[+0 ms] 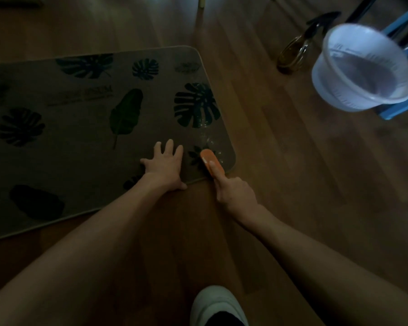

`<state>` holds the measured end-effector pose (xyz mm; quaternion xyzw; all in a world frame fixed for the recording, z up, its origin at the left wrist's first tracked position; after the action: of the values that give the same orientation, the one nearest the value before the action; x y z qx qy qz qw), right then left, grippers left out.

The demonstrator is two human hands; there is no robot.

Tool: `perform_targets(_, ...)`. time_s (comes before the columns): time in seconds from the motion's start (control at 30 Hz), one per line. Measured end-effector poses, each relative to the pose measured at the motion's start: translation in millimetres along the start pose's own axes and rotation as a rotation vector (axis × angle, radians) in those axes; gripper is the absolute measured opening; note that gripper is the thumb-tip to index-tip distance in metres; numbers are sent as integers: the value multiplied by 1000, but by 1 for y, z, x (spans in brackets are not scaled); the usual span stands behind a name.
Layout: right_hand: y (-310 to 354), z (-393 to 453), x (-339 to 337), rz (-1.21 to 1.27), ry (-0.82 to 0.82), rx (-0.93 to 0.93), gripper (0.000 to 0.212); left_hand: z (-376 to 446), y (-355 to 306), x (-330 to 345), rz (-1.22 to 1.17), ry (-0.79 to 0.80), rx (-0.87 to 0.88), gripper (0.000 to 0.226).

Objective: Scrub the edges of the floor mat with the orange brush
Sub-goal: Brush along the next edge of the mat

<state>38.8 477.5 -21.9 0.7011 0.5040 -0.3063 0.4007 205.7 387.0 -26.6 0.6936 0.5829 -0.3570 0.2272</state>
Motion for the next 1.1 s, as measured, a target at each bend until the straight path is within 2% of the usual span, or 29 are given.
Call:
perform_targets(0.2,-37,9,-19,150,-80,218,56,-1,4,0,-7,1,26,119)
perform_targets(0.3,-20,10,-17,166,-52,156,59,0,4,-1,-4,8,30,119)
perform_targets(0.47,26,-3,9,49,42,-61,68,1,2,1,-3,-27,9,119)
perform_targets(0.57,39,-1,21,35,22,-128,65,2,4,1,-13,-52,11,119)
perform_targets(0.63,25,7,12,43,-10,-63,66,2,7,1,-8,-52,2,121)
perform_targets(0.77,-33,11,-16,123,-45,181,59,1,10,5,-2,-55,12,122)
perform_targets(0.83,-41,6,-20,135,-84,217,58,-1,12,6,-5,-76,8,121)
perform_targets(0.9,-25,4,-15,135,-77,173,61,-5,14,6,-25,-90,-30,121)
perform_targets(1.0,26,2,11,110,36,35,71,-9,24,12,-75,-82,-98,120)
perform_targets(1.1,63,1,28,60,35,-97,73,-8,29,16,-136,-86,-81,116)
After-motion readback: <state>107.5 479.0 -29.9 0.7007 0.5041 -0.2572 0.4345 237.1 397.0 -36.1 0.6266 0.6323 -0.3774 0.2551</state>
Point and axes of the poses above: each hand's wrist, its own z-axis towards the middle knuckle, its own x-axis out of the palm, y = z × x, the point moved 3 cm from there along z, towards the middle knuckle
